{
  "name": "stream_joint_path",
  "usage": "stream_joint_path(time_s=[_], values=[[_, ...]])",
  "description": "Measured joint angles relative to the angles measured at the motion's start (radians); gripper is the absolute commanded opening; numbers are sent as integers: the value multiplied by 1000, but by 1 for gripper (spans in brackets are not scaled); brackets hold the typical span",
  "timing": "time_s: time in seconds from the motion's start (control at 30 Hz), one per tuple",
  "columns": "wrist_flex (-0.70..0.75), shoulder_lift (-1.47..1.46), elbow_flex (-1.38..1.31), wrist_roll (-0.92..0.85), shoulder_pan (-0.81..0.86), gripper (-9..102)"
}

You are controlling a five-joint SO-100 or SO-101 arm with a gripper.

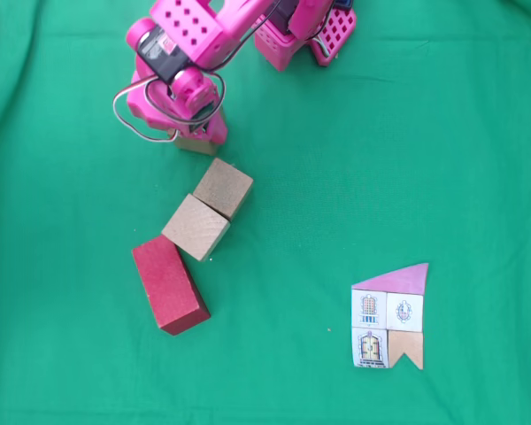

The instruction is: Grasp some building blocks and build the house on the picture.

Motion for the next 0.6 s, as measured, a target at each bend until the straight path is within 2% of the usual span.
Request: stream_joint_path(time_s=[0.6], values=[[26,373,164,0,-3,21]])
